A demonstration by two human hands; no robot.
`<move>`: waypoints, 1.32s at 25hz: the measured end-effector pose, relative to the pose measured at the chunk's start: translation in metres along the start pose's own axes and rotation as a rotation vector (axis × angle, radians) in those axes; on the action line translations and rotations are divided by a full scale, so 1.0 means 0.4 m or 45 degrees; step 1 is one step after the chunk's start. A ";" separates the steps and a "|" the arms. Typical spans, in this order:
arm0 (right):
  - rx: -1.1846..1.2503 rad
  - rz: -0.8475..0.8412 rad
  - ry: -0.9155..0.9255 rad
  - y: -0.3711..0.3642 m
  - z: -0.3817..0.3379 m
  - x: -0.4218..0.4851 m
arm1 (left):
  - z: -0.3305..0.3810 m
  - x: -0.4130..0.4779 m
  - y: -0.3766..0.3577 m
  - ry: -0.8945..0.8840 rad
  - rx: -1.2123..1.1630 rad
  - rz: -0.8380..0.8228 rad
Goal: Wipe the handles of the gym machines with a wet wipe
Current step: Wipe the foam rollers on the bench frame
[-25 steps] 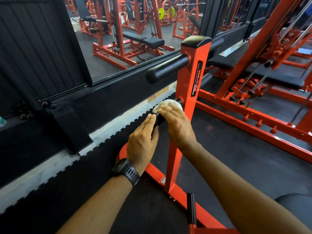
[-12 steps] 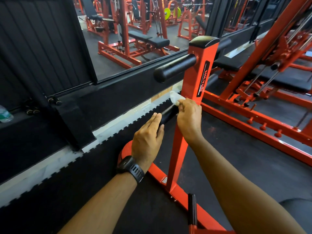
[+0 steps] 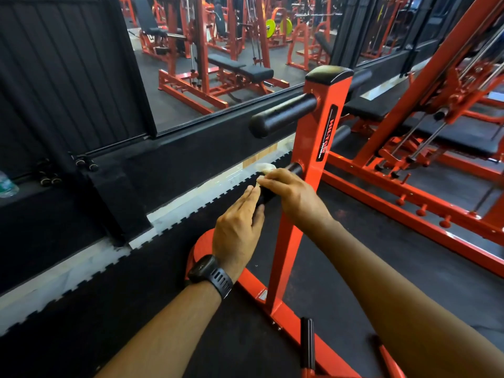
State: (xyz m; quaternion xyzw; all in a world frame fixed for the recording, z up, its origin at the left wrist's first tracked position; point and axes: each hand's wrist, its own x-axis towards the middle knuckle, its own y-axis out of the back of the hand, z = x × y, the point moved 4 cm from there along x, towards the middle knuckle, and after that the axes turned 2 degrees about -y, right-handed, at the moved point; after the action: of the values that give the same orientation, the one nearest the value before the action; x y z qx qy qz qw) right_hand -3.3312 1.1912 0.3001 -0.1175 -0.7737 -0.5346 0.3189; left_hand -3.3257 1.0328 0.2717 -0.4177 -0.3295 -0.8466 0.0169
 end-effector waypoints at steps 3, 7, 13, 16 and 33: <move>-0.063 -0.008 -0.034 0.012 0.007 0.016 | 0.001 0.001 -0.001 -0.009 0.005 0.007; -0.133 -0.033 -0.011 0.008 0.014 0.010 | -0.002 0.003 0.001 -0.014 0.006 0.009; -0.338 0.035 -0.070 0.010 0.014 0.017 | 0.000 0.001 -0.003 -0.007 0.004 -0.002; -0.257 0.062 -0.224 0.024 0.040 0.020 | -0.002 -0.003 -0.006 -0.014 0.002 -0.012; 0.557 0.704 -1.016 -0.061 -0.098 -0.054 | -0.004 0.000 -0.002 -0.012 -0.011 -0.096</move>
State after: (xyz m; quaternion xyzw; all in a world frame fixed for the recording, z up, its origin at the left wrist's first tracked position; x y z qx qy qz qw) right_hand -3.3130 1.1495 0.2771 -0.4422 -0.8684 -0.1704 0.1458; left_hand -3.3272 1.0325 0.2704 -0.4091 -0.3416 -0.8459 -0.0185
